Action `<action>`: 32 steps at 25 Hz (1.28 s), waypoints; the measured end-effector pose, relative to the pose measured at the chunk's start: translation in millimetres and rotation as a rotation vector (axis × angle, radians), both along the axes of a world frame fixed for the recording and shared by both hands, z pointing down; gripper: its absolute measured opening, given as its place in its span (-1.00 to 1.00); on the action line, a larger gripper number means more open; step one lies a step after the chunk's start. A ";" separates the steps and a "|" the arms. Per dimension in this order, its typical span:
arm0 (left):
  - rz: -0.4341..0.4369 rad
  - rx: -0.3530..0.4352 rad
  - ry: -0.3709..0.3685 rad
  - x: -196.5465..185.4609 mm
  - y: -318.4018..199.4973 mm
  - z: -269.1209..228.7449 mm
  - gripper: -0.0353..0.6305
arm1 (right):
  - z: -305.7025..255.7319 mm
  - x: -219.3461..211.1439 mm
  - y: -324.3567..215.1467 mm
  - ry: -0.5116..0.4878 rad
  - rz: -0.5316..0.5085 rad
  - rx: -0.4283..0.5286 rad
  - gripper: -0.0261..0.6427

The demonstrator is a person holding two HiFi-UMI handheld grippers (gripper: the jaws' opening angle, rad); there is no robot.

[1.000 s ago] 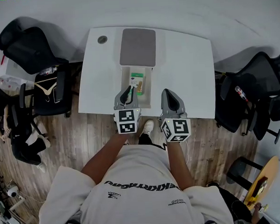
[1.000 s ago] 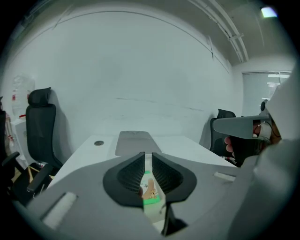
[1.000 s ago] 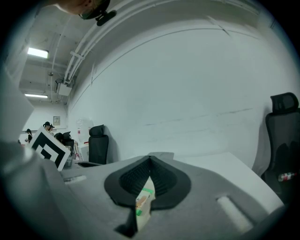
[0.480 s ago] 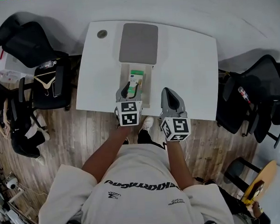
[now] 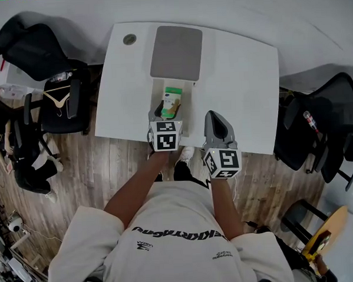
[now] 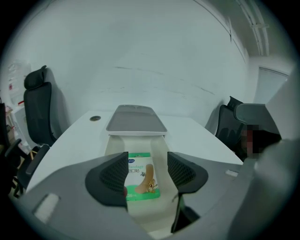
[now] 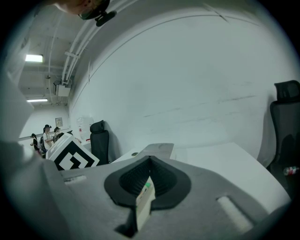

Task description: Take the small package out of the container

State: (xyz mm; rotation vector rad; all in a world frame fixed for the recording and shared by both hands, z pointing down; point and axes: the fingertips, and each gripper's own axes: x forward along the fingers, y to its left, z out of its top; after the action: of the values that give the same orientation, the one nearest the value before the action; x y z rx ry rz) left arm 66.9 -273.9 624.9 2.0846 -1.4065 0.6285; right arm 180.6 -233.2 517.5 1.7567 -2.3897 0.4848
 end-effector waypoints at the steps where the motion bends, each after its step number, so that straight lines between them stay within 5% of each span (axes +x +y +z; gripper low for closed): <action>1: -0.002 -0.006 -0.007 -0.8 -1.3 1.9 -0.11 | 1.0 -0.5 -0.8 -0.001 -0.002 -0.002 -0.92; 16: 0.004 -0.127 -0.039 4.5 -8.5 42.3 0.17 | 13.9 1.6 -6.7 -0.005 -0.007 -0.031 -0.92; 32: -0.031 -0.253 -0.093 2.4 -15.0 81.0 0.22 | 25.6 12.9 -11.8 -0.015 0.010 -0.056 -0.92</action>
State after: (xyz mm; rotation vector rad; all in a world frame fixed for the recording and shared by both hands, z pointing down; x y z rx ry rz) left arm 69.3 -288.9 706.0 1.8526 -1.3309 0.8531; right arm 193.5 -244.9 543.0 1.7484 -2.3546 0.5631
